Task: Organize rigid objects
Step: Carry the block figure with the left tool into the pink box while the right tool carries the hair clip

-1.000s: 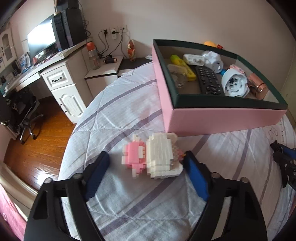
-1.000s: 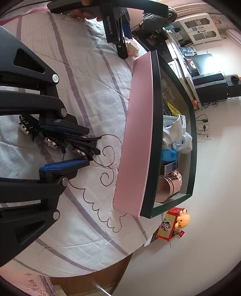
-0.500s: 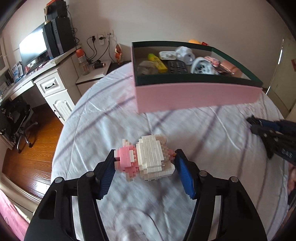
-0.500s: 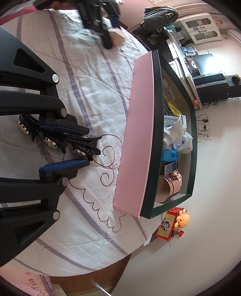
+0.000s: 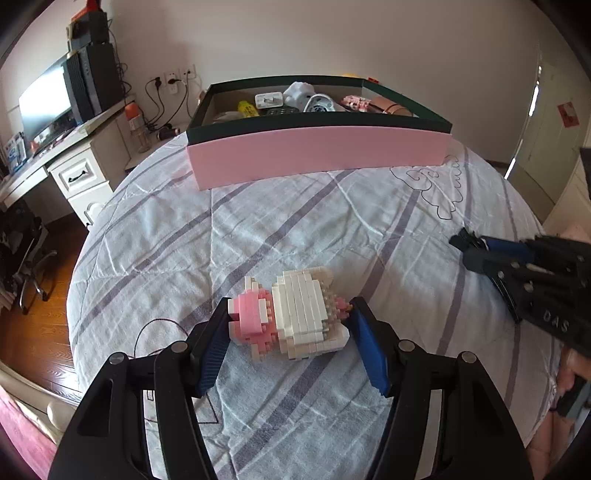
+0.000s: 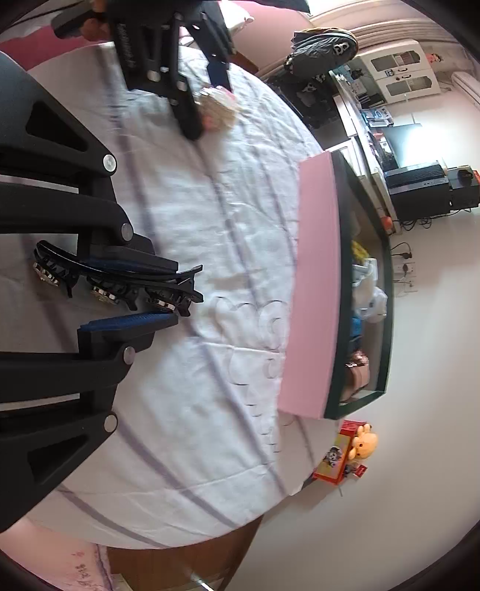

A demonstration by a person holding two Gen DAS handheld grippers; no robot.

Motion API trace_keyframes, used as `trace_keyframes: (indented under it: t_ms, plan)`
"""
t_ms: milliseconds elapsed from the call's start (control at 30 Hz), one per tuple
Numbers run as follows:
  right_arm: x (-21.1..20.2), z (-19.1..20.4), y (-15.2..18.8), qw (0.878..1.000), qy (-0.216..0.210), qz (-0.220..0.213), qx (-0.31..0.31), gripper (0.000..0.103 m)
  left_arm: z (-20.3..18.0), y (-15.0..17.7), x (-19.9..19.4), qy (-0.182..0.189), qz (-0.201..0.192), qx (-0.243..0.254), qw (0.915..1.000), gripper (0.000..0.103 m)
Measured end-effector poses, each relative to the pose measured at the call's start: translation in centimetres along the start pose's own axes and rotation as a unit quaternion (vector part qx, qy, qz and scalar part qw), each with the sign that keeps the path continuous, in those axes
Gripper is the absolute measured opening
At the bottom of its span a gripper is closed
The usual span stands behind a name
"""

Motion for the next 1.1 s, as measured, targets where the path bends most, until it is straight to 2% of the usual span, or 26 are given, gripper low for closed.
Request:
trace_keyframes:
  t_ms: [267, 433, 600, 833, 1100]
  plan:
    - [-0.3, 0.2, 0.0, 1.0, 0.009, -0.007, -0.012, 0.021, -0.1, 0.3, -0.3, -0.016, -0.018, 0.014, 0.9996, 0.063]
    - [-1.0, -0.4, -0.8, 0.999, -0.015, -0.016, 0.024, 0.021, -0.3, -0.8, -1.4, -0.016, -0.03, 0.012, 0.9994, 0.063]
    - [-2.9, -0.4, -2.4, 0.998, -0.024, -0.043, 0.028, 0.021, -0.7, -2.5, -3.2, -0.02, -0.057, 0.012, 0.9981, 0.063]
    - [-5.3, -0.1, -5.7, 0.995, -0.04, -0.087, 0.025, 0.021, -1.9, -6.2, -6.3, -0.006, -0.113, 0.022, 0.9933, 0.063]
    - [-6.0, -0.3, -9.0, 0.992, -0.055, -0.115, 0.012, 0.021, -2.3, -9.5, -6.4, -0.003, -0.139, 0.041, 0.9895, 0.063]
Point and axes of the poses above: each gripper's, at about its wrist camera, not at the fingertips, and x roughly the way its jaws point, z to its left, y to its underside, the point moved 5 cm from there along x, roughly the way its jaws point, and after that the axes turned 15 degrees about -z, right-handed, at the moved point
